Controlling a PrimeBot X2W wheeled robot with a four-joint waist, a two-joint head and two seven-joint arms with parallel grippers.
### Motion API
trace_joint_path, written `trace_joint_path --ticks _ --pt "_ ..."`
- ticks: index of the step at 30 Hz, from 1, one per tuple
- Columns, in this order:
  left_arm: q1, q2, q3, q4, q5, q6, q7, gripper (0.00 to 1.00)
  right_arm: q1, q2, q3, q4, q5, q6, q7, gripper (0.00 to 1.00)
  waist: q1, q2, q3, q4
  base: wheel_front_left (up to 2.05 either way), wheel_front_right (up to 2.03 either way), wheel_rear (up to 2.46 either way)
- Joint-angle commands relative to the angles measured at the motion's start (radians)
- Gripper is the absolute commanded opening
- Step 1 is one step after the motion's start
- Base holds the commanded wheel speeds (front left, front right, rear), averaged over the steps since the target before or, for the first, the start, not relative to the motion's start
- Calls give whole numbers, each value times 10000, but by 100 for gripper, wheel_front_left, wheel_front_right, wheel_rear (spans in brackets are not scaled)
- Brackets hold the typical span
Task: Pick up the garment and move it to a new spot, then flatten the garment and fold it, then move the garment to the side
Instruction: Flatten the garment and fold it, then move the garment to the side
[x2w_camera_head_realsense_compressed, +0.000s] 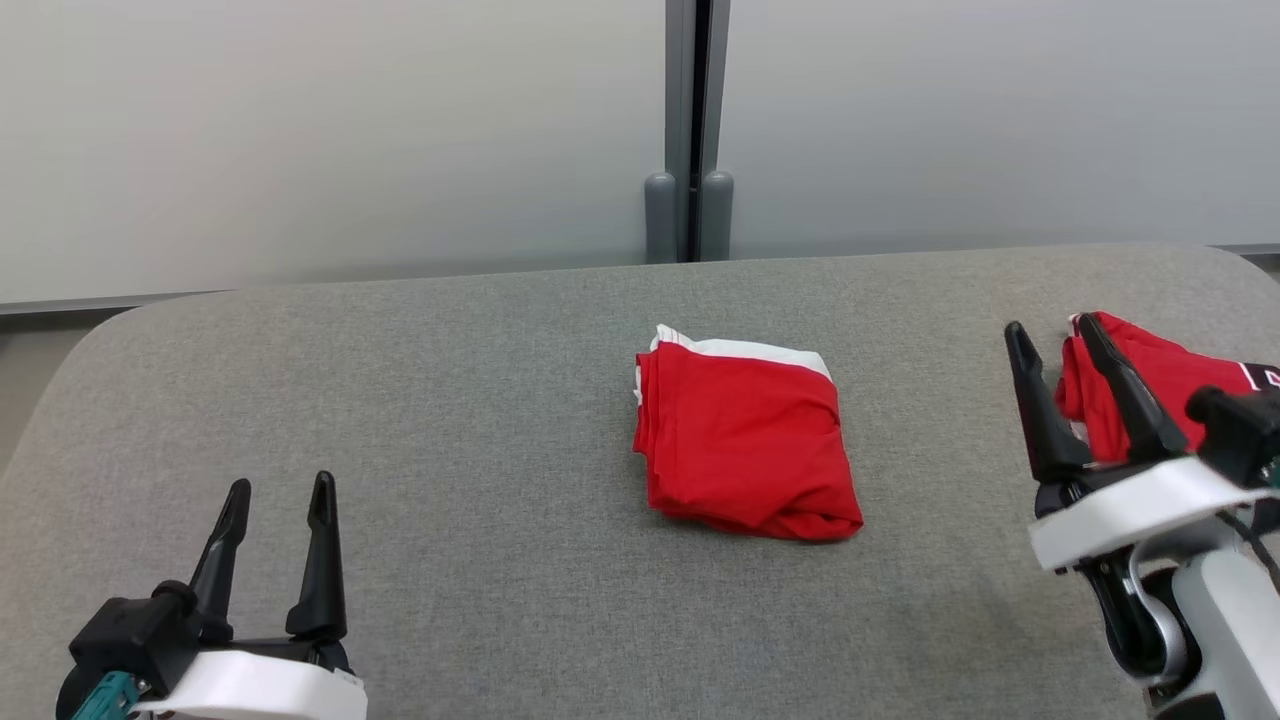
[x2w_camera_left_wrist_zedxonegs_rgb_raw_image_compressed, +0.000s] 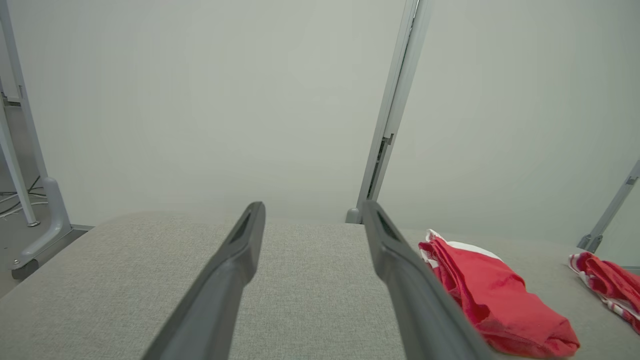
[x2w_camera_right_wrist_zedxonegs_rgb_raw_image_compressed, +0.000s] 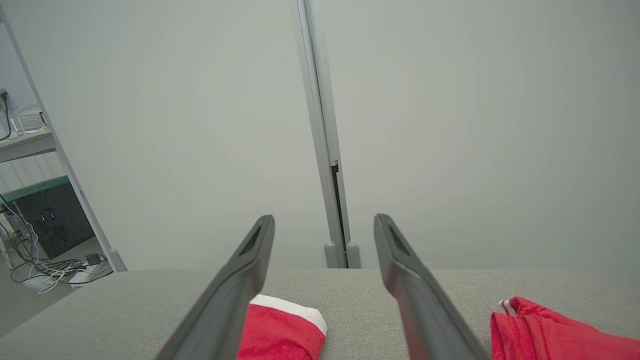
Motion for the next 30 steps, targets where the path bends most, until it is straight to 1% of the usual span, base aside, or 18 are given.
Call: trace_joint_path --ticks 1,6,8,11,17,23,26,30 --pt "230 -145 267 -89 296 -158 -42 100 676 140 -506 -371 -451 3 -114 100 0 0 27 -96 0 0 0" --pt "457 -584 567 46 904 -526 -42 100 2024 615 -1376 -539 -1253 3 -205 100 0 0 93 -128 0 0 0" --pt "474 -731 618 199 1128 -663 -42 100 2313 869 -1567 -476 -1479 4 -199 100 0 0 105 -137 0 0 0" --pt "462 -887 719 413 1388 -811 -42 100 2462 1051 -1661 -469 -1802 3 -227 100 0 0 102 -145 0 0 0" --pt "386 -1130 877 734 1640 -981 -43 100 2301 1183 -1579 -511 -2147 3 -74 100 0 0 78 -114 0 0 0" --pt "115 -1366 905 1087 1805 -1215 -43 100 2096 1222 -1381 -385 -2351 3 348 100 0 0 85 79 0 0 0" --pt "11 -1462 835 1251 1830 -1345 -43 100 1705 1343 -1254 14 -2311 3 784 100 0 0 140 236 0 0 0" --pt "-216 -1538 752 1409 1869 -1487 -43 100 805 1495 -1162 918 -2155 3 1606 100 0 0 348 641 0 0 0"
